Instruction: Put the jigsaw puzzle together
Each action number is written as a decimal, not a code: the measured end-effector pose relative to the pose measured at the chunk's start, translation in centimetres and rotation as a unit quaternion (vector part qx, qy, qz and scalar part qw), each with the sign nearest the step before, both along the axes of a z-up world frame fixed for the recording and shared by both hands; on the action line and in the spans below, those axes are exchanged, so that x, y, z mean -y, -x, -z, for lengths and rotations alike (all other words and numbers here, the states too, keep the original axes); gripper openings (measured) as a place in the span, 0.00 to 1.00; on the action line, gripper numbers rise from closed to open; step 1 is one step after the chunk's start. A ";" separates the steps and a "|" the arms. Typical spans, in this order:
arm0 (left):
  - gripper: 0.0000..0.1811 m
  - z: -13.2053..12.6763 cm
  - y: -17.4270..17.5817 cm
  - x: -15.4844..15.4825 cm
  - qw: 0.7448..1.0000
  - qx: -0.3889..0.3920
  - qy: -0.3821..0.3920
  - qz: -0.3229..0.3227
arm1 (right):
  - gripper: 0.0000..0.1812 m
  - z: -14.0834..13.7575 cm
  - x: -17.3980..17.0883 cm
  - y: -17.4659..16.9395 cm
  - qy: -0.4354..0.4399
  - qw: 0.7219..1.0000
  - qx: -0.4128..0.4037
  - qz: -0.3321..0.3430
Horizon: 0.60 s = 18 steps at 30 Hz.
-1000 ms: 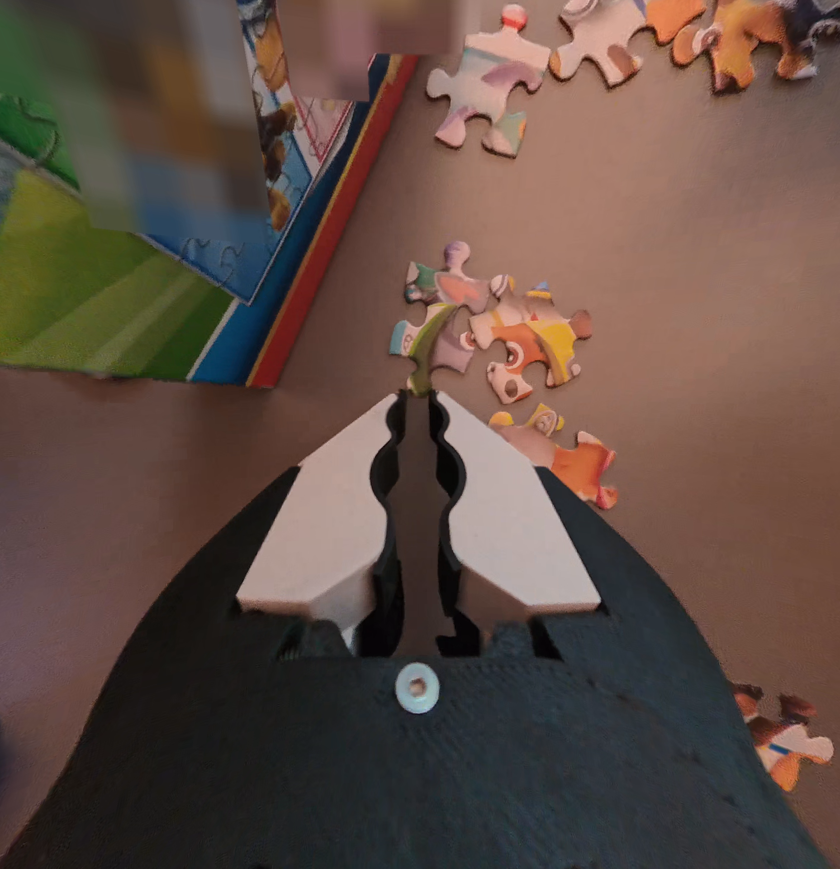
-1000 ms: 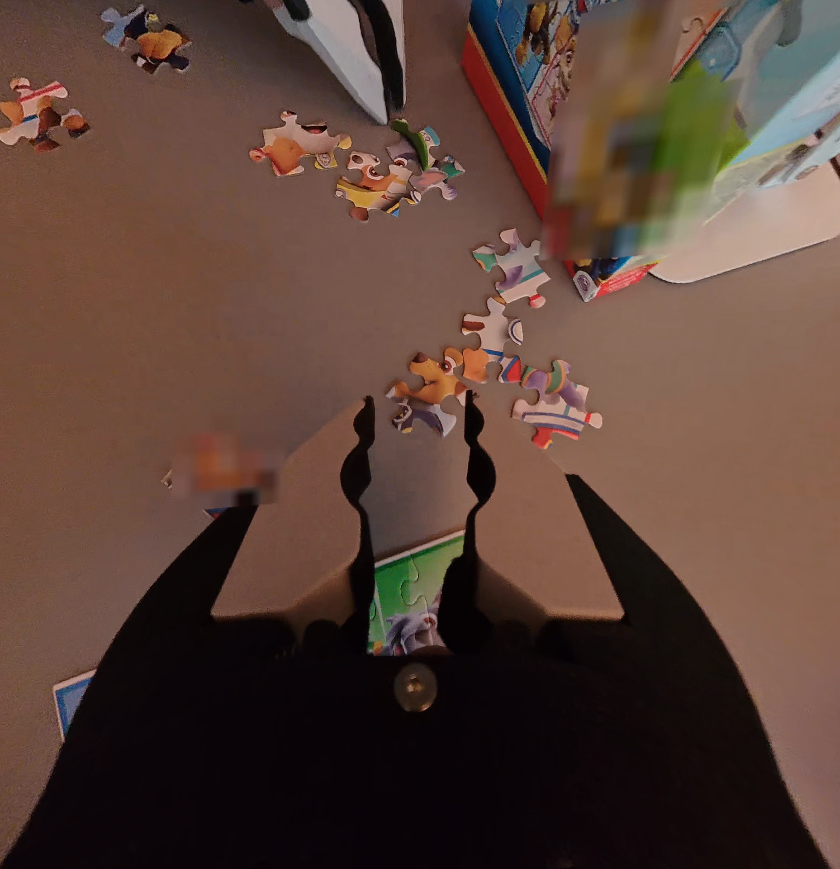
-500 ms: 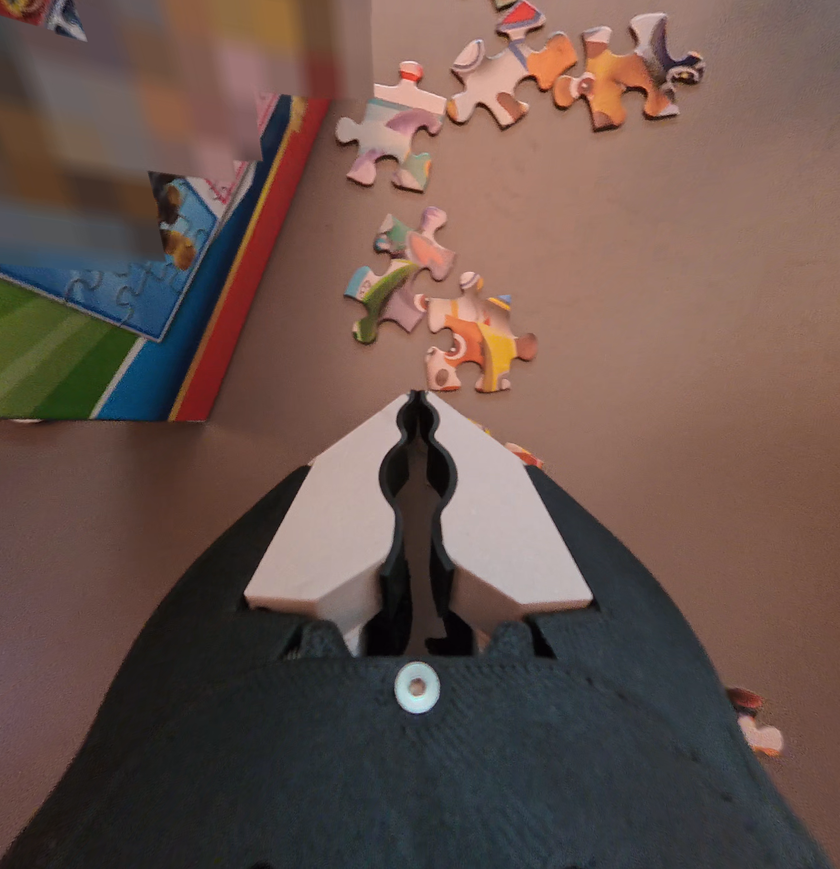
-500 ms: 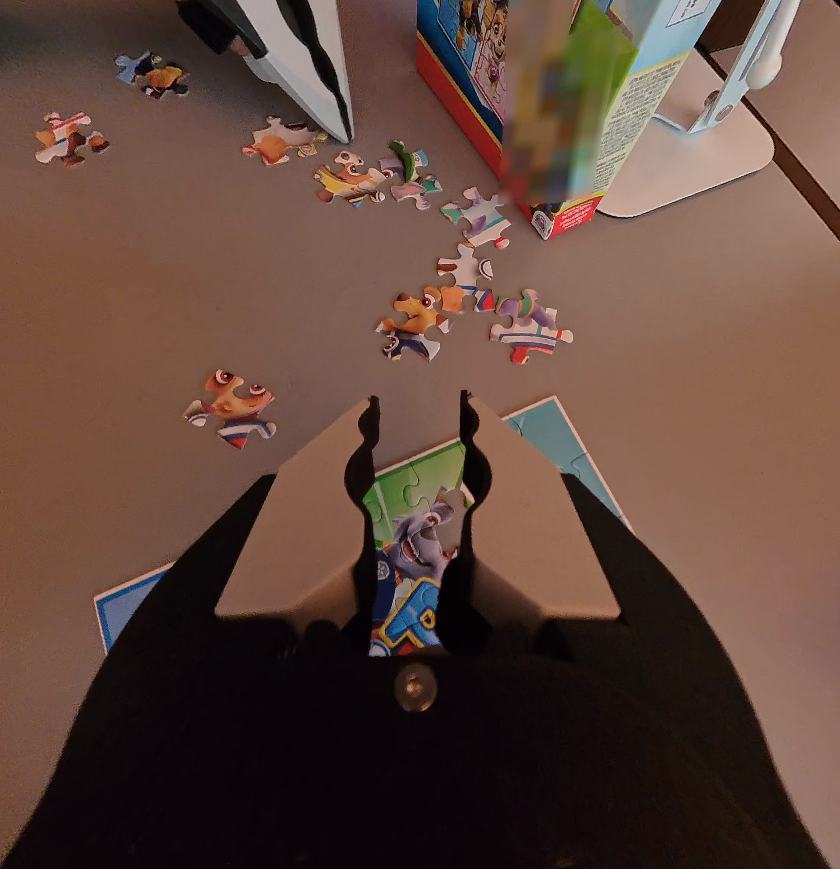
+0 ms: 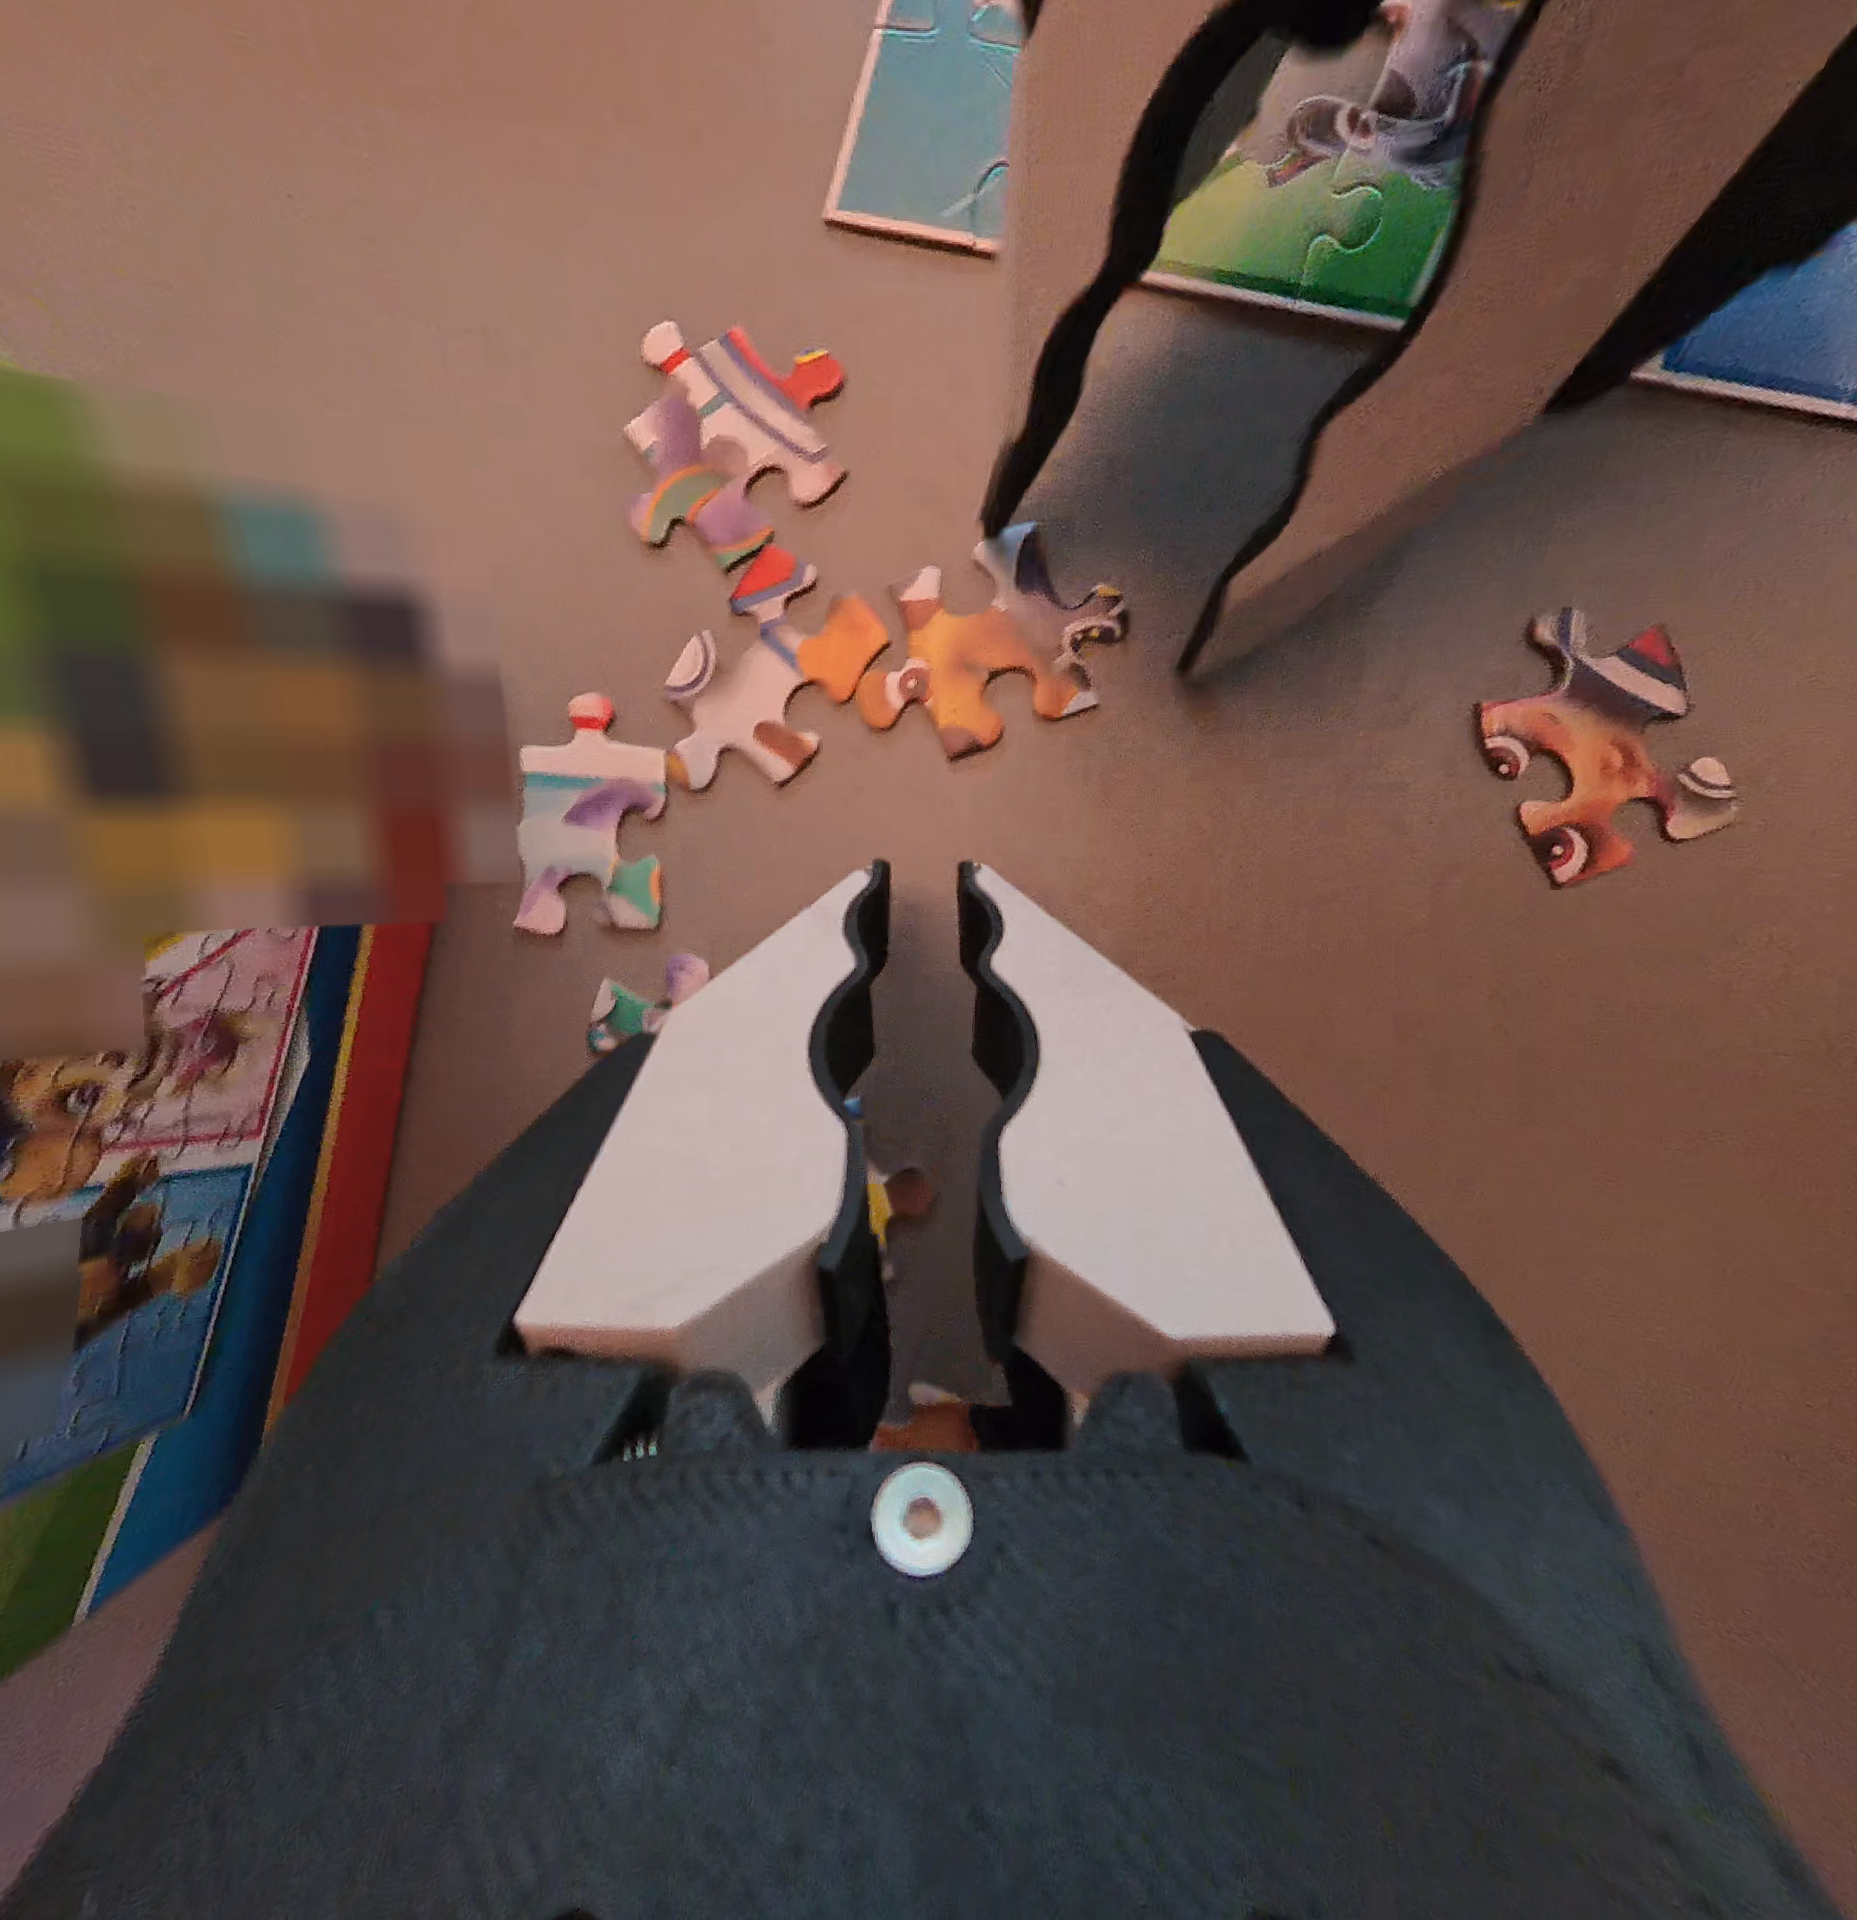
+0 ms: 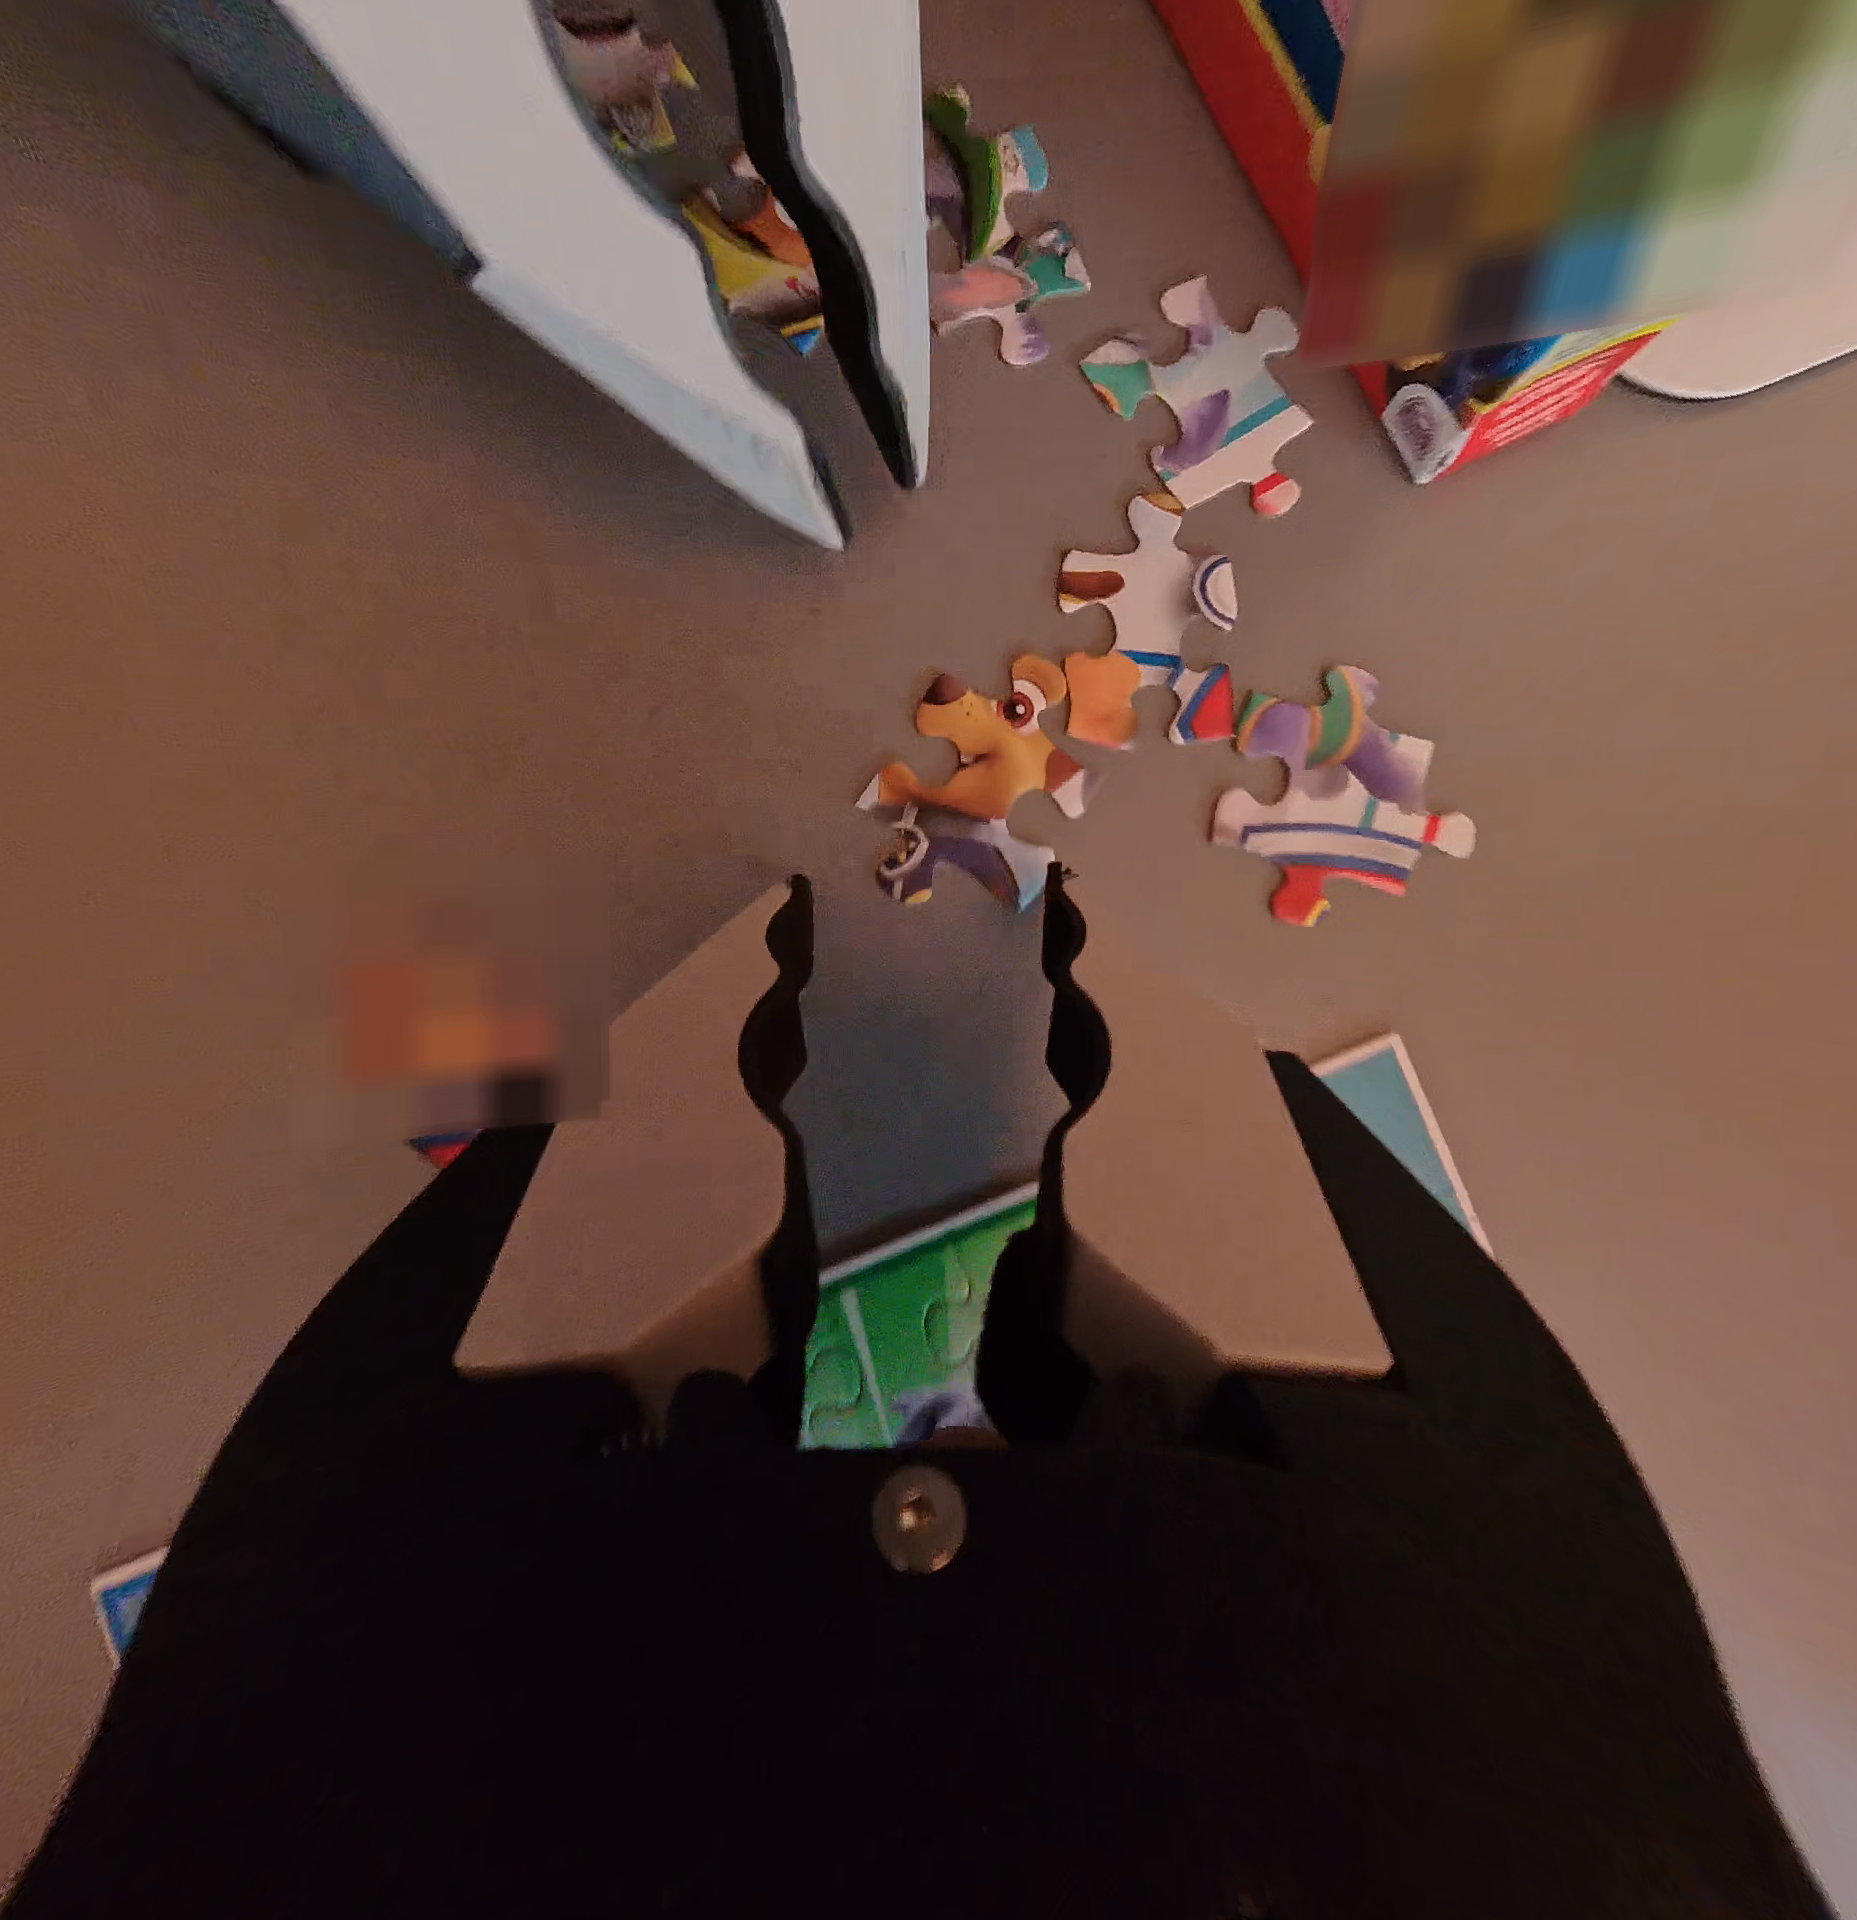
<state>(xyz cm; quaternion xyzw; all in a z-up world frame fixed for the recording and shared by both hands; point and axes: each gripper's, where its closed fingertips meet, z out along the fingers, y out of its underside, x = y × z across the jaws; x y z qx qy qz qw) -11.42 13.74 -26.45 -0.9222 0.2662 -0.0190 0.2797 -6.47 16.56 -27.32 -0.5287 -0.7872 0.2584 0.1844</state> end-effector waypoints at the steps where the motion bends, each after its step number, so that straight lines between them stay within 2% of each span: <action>1: 0.07 0.1 -0.4 0.0 1.000 0.001 0.000 0.003 | 0.23 0.2 0.4 0.4 0.007 1.000 0.003 -0.003; 2: 0.07 0.2 -0.7 0.1 1.000 0.006 0.000 0.006 | 0.17 0.2 1.0 0.6 0.020 1.000 0.006 -0.007; 4: 0.07 0.2 -1.2 0.9 1.000 0.009 0.002 0.008 | 0.12 0.2 2.2 0.6 0.023 0.999 0.018 -0.021; 9: 0.10 -0.2 -2.1 4.6 1.000 0.016 -0.002 0.010 | 0.12 0.2 6.1 0.0 0.017 0.997 0.035 -0.071; 13: 0.15 0.7 -3.6 8.8 1.000 0.006 0.004 0.028 | 0.10 0.2 10.1 -1.6 0.009 0.992 0.044 -0.115; 18: 0.11 1.1 -6.5 13.1 0.999 0.028 -0.001 0.039 | 0.10 0.3 14.4 -4.2 -0.019 0.989 0.037 -0.143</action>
